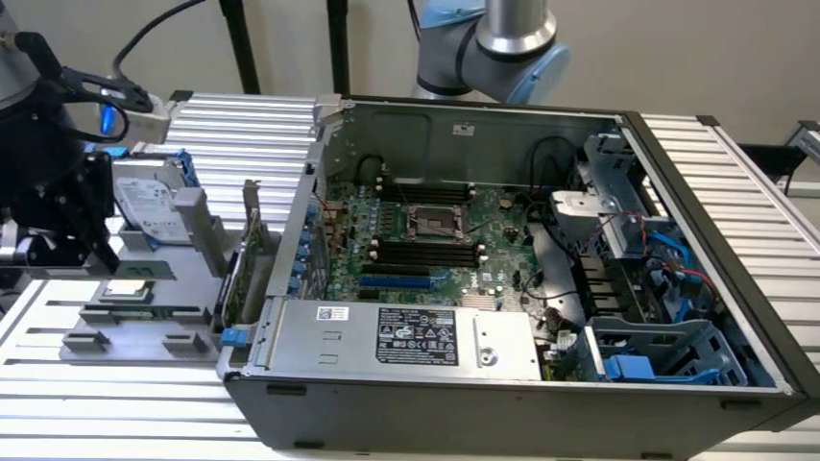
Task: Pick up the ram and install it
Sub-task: 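Pick up the ram and move it above insertion slot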
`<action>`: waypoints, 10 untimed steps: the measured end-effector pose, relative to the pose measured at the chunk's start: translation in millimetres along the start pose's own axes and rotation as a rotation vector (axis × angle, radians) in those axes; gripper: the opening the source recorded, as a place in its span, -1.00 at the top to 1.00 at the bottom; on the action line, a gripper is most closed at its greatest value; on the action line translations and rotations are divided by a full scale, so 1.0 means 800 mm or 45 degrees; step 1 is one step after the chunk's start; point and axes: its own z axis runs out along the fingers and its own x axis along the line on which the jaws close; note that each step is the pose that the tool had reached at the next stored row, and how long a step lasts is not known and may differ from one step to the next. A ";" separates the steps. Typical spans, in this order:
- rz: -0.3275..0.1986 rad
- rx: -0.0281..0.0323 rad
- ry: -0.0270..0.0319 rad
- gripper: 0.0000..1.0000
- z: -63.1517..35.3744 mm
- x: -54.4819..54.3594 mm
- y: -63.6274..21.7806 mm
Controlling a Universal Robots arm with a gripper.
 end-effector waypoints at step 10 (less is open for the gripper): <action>-0.009 0.0029 -0.0734 0.73 -0.023 0.002 -0.038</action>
